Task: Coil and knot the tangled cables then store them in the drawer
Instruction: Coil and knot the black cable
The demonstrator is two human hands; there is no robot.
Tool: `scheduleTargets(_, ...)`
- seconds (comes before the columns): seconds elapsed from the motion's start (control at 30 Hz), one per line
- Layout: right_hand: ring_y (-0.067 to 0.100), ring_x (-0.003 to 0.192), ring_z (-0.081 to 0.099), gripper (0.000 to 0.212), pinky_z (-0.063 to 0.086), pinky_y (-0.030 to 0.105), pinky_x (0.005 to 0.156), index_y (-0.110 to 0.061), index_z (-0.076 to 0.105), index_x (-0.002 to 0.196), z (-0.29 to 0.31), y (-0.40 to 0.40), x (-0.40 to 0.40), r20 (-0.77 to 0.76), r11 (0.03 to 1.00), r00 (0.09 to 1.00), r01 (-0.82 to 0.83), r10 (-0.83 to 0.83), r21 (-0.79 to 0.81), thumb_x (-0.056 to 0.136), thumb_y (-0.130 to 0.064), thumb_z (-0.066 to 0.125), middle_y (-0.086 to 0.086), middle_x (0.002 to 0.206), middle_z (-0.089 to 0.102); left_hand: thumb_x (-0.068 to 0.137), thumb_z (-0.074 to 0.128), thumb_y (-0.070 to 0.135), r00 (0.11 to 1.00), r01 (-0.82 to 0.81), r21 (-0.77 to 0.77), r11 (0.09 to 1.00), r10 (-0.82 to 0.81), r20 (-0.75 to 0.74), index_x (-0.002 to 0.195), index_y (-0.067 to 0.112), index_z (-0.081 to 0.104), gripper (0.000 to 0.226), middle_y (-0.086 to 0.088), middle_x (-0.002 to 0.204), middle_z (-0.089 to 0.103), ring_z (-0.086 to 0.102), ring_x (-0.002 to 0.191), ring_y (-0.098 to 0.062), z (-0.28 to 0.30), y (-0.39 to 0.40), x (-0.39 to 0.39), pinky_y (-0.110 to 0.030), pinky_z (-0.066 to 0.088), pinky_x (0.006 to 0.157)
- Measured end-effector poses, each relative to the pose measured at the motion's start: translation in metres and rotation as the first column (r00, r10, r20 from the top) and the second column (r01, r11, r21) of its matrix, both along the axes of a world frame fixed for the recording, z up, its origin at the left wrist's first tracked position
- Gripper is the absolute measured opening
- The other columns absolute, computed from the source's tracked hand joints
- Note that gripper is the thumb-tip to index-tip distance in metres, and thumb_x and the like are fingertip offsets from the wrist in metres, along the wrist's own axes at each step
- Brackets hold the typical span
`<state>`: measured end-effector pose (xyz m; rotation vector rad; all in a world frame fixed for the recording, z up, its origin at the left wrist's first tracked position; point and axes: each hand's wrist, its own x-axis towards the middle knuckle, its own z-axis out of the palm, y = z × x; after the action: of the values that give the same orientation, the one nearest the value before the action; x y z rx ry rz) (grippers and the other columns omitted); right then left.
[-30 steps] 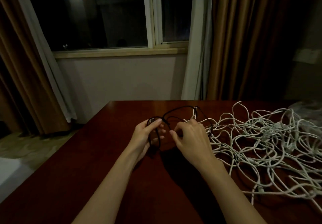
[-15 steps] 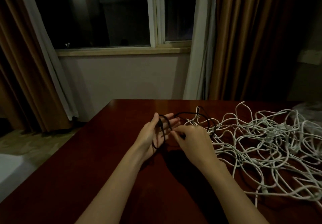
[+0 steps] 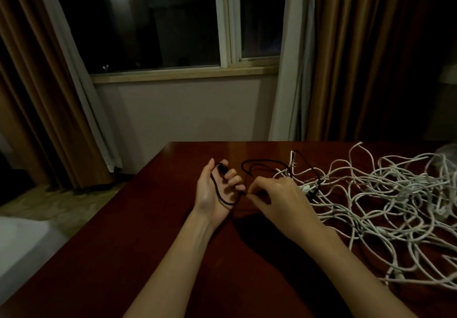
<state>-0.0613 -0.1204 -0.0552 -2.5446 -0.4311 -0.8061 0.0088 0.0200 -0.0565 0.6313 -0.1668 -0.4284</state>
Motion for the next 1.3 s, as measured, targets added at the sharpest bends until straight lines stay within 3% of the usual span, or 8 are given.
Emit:
scheduleTargets(0.23, 0.009, 0.067, 0.064, 0.007, 0.047, 0.022, 0.064, -0.016, 0.071, 0.089, -0.009, -0.005, -0.008, -0.061, 0.980, 0.994, -0.104, 0.095, -0.171, 0.086, -0.022, 0.070, -0.005, 0.080, 0.071, 0.101, 0.028, 0.051, 0.998, 0.061, 0.113, 0.992, -0.063, 0.016, 0.074, 0.016, 0.043, 0.047, 0.006, 0.054, 0.027, 0.026, 0.039, -0.004, -0.008, -0.015, -0.004, -0.017, 0.015, 0.039)
scheduleTargets(0.57, 0.014, 0.069, 0.065, 0.016, 0.052, 0.035, 0.079, -0.017, 0.070, 0.080, 0.005, -0.036, -0.012, 0.157, 0.969, 0.988, 0.029, 0.010, -0.246, 0.072, -0.016, 0.083, -0.006, 0.074, 0.068, 0.098, 0.021, 0.039, 0.998, 0.015, 0.097, 0.995, -0.021, 0.063, 0.072, 0.015, 0.039, 0.040, 0.006, 0.050, 0.027, 0.022, 0.033, -0.004, -0.002, -0.008, 0.000, -0.019, 0.012, 0.038)
scheduleTargets(0.7, 0.007, 0.071, 0.064, 0.011, 0.040, 0.030, 0.089, -0.025, 0.070, 0.080, -0.001, -0.019, -0.015, 0.143, 0.930, 0.979, -0.085, 0.144, -0.357, 0.084, -0.031, 0.062, -0.011, 0.075, 0.067, 0.102, 0.025, 0.042, 0.996, -0.015, 0.192, 0.981, -0.002, 0.091, 0.077, 0.015, 0.045, 0.041, 0.006, 0.054, 0.028, 0.023, 0.037, -0.004, -0.005, -0.011, 0.000, -0.017, 0.014, 0.036)
scheduleTargets(0.8, 0.002, 0.077, 0.058, 0.027, 0.032, 0.026, 0.088, -0.027, 0.072, 0.082, -0.001, -0.008, -0.013, 0.141, 0.930, 0.970, -0.139, 0.197, -0.341, 0.084, -0.037, 0.047, -0.013, 0.082, 0.070, 0.096, 0.036, 0.048, 0.986, 0.012, 0.323, 0.946, -0.064, 0.152, 0.079, 0.015, 0.048, 0.040, 0.004, 0.058, 0.031, 0.027, 0.043, -0.007, -0.003, -0.019, -0.009, -0.020, 0.018, 0.044)
scheduleTargets(0.9, 0.010, 0.076, 0.065, 0.018, 0.035, 0.028, 0.092, -0.023, 0.070, 0.082, -0.001, -0.005, -0.012, 0.194, 0.952, 0.969, -0.091, 0.152, -0.292, 0.080, -0.038, 0.059, -0.008, 0.080, 0.071, 0.092, 0.043, 0.049, 0.945, -0.015, 0.546, 0.837, -0.166, 0.281, 0.076, 0.015, 0.061, 0.042, -0.003, 0.067, 0.052, 0.052, 0.059, -0.015, -0.003, -0.026, -0.023, -0.024, 0.040, 0.060)
scheduleTargets(1.0, 0.012, 0.070, 0.065, 0.041, 0.038, 0.034, 0.099, -0.018, 0.056, 0.090, -0.002, -0.009, -0.011, 0.200, 0.974, 0.980, 0.033, 0.013, -0.226, 0.072, -0.054, 0.065, -0.006, 0.074, 0.066, 0.103, 0.032, 0.040, 0.890, -0.064, 0.724, 0.687, -0.289, 0.352, 0.086, 0.028, 0.070, 0.044, 0.009, 0.080, 0.073, 0.068, 0.083, -0.005, -0.009, -0.028, -0.029, -0.025, 0.051, 0.081)
scheduleTargets(1.17, 0.003, 0.071, 0.056, 0.048, 0.036, 0.036, 0.104, -0.024, 0.048, 0.086, 0.004, -0.012, -0.016, 0.067, 0.982, 0.998, 0.018, -0.006, -0.186, 0.069, -0.068, 0.052, -0.013, 0.075, 0.057, 0.102, 0.020, 0.048, 0.854, -0.011, 0.818, 0.575, -0.421, 0.307, 0.094, 0.038, 0.056, 0.038, 0.007, 0.081, 0.063, 0.060, 0.057, -0.008, 0.004, -0.025, -0.041, -0.019, 0.043, 0.048)
scheduleTargets(1.3, -0.012, 0.082, 0.047, 0.028, 0.028, 0.031, 0.110, -0.030, 0.048, 0.087, 0.007, -0.027, -0.015, -0.086, 0.990, 0.986, -0.140, 0.141, 0.022, 0.078, -0.046, 0.070, -0.022, 0.080, 0.049, 0.081, 0.034, 0.077, 0.822, 0.240, 0.800, 0.550, -0.553, 0.133, 0.076, 0.008, 0.047, 0.070, 0.003, 0.050, 0.036, 0.028, 0.033, -0.006, 0.002, -0.016, -0.031, -0.016, 0.020, 0.035)
